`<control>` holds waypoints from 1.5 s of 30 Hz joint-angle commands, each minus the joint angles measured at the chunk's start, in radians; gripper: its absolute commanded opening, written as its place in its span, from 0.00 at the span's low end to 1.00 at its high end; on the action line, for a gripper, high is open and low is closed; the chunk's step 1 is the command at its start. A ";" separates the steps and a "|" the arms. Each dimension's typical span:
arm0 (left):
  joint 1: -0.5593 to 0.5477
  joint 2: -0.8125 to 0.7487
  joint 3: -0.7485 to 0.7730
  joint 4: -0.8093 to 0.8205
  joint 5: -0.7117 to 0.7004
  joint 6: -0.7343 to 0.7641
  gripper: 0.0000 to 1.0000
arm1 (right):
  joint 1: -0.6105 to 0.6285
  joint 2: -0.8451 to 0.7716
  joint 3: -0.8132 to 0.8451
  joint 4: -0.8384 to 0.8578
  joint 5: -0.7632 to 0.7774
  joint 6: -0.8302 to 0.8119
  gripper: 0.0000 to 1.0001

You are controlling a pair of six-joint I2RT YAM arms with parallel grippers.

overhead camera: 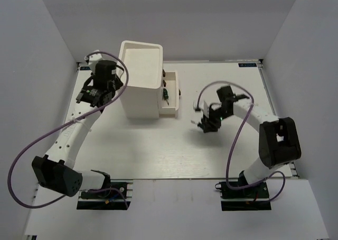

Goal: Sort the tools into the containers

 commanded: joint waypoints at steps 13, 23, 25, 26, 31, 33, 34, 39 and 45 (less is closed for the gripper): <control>0.257 -0.032 -0.123 0.162 0.524 0.002 0.56 | 0.099 0.511 0.991 -0.169 -0.155 0.881 0.00; 0.276 -0.192 -0.001 0.246 0.578 0.054 0.70 | 0.170 0.611 1.018 -0.055 -0.072 1.084 0.01; 0.276 -0.201 0.033 0.204 0.527 0.067 0.72 | 0.174 0.629 1.033 -0.055 -0.049 1.111 0.32; 0.286 -0.201 0.055 0.189 0.500 0.079 0.74 | 0.182 0.631 1.044 -0.052 -0.043 1.114 0.44; 0.323 -0.189 0.051 0.092 0.380 0.089 0.77 | 0.177 0.619 1.038 -0.060 -0.046 1.099 0.90; 0.337 -0.175 0.005 0.113 0.401 0.090 0.77 | 0.165 0.610 1.041 -0.057 -0.051 1.096 0.90; 0.354 -0.175 -0.021 0.124 0.422 0.090 0.77 | 0.164 0.593 1.044 -0.058 -0.054 1.096 0.90; 0.401 -0.076 -0.045 0.172 0.459 0.090 0.66 | 0.132 0.482 0.956 0.026 -0.028 1.038 0.58; 0.469 0.058 -0.034 0.160 0.458 0.004 0.13 | 0.092 0.482 0.882 0.026 0.262 0.932 0.00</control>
